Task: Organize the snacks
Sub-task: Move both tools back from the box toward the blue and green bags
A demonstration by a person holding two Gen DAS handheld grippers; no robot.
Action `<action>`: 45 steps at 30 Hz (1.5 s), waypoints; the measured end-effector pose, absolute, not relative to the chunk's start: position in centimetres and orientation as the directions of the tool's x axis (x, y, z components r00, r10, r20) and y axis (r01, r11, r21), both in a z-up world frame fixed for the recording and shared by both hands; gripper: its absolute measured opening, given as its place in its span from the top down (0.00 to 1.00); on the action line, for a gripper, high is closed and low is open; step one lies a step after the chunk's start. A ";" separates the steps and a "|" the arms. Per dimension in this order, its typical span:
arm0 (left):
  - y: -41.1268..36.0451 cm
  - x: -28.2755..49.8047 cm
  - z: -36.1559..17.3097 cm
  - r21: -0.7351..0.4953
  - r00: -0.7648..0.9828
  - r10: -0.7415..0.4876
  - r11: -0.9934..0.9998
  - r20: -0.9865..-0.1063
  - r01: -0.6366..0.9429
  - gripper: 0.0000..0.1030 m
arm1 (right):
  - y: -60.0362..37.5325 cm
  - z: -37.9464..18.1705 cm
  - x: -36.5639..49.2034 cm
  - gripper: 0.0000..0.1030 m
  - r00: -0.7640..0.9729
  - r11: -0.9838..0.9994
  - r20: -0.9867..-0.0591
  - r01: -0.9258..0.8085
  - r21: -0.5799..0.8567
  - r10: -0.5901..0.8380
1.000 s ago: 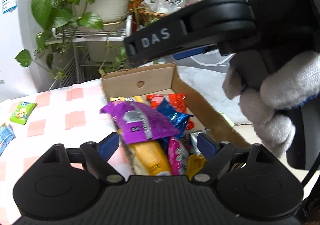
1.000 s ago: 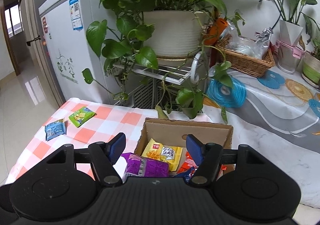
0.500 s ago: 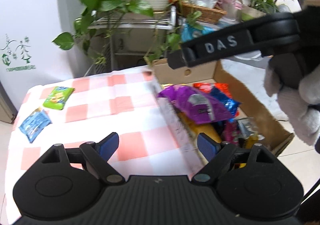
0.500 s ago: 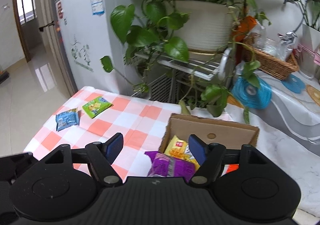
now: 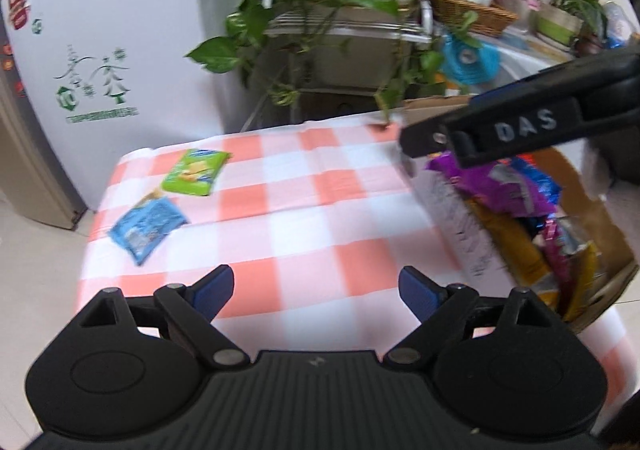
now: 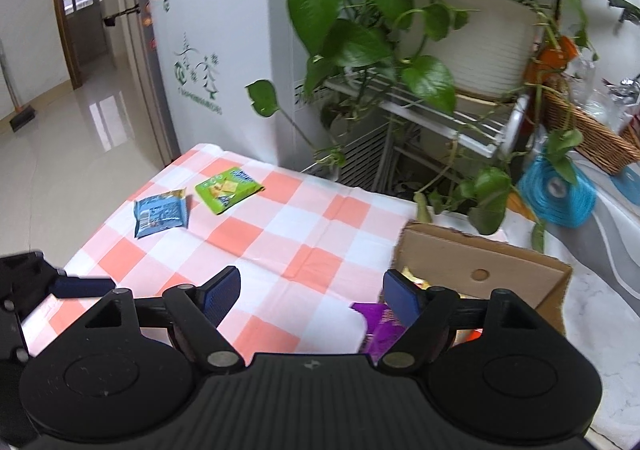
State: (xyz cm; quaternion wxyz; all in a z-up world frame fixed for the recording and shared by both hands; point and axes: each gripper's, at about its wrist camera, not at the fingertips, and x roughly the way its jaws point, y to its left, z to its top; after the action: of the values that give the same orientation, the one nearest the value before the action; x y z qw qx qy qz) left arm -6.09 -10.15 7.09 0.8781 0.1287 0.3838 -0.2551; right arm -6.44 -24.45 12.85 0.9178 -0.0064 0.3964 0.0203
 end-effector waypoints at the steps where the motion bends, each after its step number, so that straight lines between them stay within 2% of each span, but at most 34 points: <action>1: -9.7 -5.8 7.0 0.036 0.579 -0.340 0.841 -0.741 0.540 0.13 | -24.2 12.7 -6.3 0.19 0.682 0.999 -0.731 -0.048 0.002 0.034; 18: -4.1 -1.7 6.1 0.169 0.646 -0.202 0.870 -0.736 0.464 0.13 | -21.1 10.7 -4.2 0.17 0.629 0.997 -0.776 -0.079 -0.001 0.049; 27: -2.2 1.4 4.9 0.251 0.688 -0.147 0.861 -0.711 0.443 0.13 | -19.6 9.9 -3.7 0.17 0.602 0.993 -0.791 -0.092 0.068 0.110; 45: -2.6 7.9 1.3 0.264 0.687 -0.216 0.812 -0.694 0.521 0.14 | -17.1 7.6 -2.7 0.17 0.530 0.984 -0.830 -0.117 0.133 0.175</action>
State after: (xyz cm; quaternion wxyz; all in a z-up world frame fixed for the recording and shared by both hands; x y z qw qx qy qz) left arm 7.88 -2.62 1.31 0.8901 0.2266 0.3370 -0.2069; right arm -2.75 -17.09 7.61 0.8742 0.0305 0.4774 0.0834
